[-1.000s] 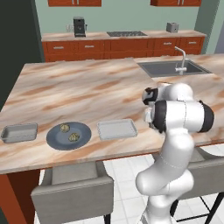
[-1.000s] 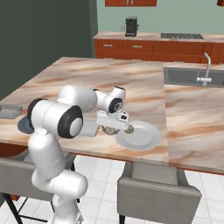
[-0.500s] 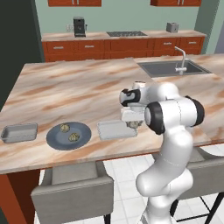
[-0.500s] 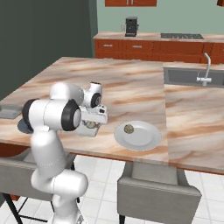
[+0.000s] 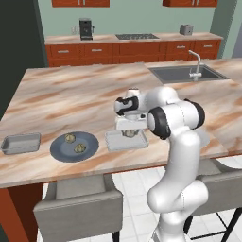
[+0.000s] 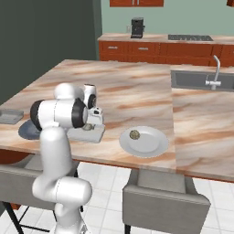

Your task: Place two dumplings into each of the tupperware containers and then place the containers in the fridge.

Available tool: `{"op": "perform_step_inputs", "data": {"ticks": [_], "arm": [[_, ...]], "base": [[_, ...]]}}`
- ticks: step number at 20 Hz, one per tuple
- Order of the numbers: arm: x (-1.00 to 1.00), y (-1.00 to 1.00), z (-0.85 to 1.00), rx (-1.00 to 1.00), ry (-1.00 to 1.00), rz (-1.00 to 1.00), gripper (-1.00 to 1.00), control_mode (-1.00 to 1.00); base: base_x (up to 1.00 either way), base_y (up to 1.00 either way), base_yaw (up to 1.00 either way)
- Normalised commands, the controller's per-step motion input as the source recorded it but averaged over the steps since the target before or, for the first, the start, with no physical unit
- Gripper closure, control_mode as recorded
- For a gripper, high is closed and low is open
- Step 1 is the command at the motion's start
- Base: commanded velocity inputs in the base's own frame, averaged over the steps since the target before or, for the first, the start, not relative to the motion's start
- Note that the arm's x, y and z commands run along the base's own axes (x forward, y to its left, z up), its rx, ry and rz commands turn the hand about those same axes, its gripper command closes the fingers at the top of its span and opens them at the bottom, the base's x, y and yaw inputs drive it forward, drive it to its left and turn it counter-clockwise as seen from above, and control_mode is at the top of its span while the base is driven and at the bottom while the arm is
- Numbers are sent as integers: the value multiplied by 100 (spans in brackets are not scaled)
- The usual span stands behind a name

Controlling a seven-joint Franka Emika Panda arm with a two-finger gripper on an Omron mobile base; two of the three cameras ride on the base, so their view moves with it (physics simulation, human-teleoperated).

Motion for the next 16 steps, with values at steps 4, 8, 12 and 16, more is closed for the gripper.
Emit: {"op": "perform_step_inputs", "data": {"ticks": [4,8,12,16], "arm": [[29,0,-27,0,0,0,100,-100],[30,-5,-30,0,0,0,100,-100],[3,-2,-11,0,0,0,-100,-100],[0,0,0,0,0,0,-100,-100]], "base": [[0,0,0],[0,0,0],[0,0,0],[0,0,0]]}}
